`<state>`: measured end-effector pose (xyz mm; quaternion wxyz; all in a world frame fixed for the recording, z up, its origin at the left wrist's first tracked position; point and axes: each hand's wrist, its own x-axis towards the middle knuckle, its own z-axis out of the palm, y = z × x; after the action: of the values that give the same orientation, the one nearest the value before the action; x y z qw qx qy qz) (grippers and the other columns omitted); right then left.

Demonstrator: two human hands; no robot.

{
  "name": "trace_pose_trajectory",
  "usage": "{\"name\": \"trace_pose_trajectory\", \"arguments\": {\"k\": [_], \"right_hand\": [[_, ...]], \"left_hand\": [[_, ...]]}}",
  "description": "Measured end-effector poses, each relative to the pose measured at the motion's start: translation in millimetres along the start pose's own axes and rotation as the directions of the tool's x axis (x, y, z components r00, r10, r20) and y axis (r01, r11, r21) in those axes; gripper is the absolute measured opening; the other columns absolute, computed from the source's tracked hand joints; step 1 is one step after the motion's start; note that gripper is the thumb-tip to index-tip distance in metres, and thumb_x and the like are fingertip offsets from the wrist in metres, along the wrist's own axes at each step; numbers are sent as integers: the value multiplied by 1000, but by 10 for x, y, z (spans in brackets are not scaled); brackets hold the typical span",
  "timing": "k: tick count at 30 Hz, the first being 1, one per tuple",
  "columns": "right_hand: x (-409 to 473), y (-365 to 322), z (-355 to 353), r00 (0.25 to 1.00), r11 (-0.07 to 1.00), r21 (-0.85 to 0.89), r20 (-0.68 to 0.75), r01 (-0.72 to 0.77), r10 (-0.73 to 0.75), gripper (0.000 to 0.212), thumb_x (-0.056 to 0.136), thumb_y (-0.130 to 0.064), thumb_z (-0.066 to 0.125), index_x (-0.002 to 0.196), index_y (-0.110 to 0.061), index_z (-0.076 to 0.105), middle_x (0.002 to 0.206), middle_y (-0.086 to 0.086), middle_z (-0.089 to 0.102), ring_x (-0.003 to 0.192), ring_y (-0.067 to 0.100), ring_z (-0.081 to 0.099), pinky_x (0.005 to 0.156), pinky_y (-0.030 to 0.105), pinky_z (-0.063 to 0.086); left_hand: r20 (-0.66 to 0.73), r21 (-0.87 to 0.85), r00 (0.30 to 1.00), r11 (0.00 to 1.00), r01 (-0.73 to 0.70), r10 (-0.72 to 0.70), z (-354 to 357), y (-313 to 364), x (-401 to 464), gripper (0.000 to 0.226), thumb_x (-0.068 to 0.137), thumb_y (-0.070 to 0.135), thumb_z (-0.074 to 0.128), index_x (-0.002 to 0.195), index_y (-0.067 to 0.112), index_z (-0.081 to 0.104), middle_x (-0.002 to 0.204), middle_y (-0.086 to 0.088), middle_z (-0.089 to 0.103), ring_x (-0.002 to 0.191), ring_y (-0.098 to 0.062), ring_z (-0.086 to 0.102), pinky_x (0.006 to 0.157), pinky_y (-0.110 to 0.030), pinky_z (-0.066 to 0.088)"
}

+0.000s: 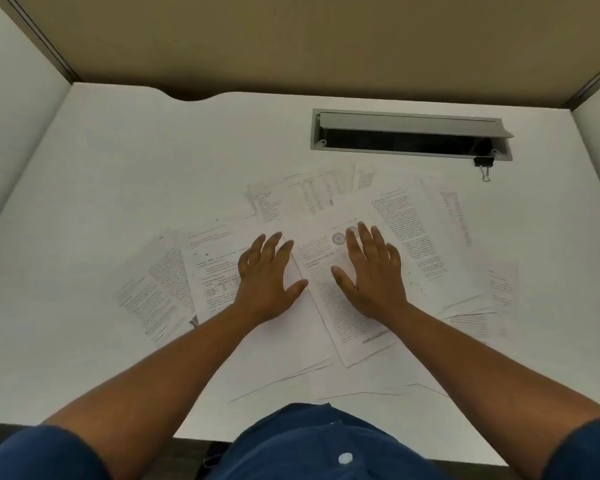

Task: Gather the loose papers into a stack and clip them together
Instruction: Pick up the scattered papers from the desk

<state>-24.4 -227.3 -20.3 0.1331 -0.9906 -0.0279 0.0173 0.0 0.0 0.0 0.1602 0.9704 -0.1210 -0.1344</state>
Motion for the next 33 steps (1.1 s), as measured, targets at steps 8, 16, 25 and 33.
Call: {"name": "trace_pose_trajectory", "arguments": {"k": [8,16,25,33], "right_hand": [[-57,73,83,982,996,-83,180,-45,59,88,87,-79,35,155,-22,33,168,10,17,154,32,12,115,63,24],[104,243,-123,929,947,-25,191,-320,319,97,76,-74,66,152,-24,32,162,3,24,145,30,26,108,57,34],[301,360,-224,879,836,294,270,-464,393,109,67,-38,92,155,-22,28,148,7,36,132,27,45,99,39,44],[339,419,-259,851,823,250,290,-509,438,102,64,-46,91,148,-20,39,146,8,39,131,31,45,103,47,47]], "left_hand": [[213,81,977,997,6,-23,176,-156,-74,103,82,76,57,161,37,4,170,3,-16,155,-25,-21,124,-56,-3],[271,70,961,997,32,-50,255,-192,-91,111,81,78,56,160,36,-11,167,5,-26,153,-24,-26,124,-56,-7],[334,42,934,991,124,-131,177,-26,8,121,79,65,71,159,35,-14,166,3,-27,152,-28,-29,122,-59,-9],[317,-45,937,984,172,-149,156,40,50,116,77,53,79,161,35,1,168,2,-15,155,-29,-18,125,-54,0]]}}
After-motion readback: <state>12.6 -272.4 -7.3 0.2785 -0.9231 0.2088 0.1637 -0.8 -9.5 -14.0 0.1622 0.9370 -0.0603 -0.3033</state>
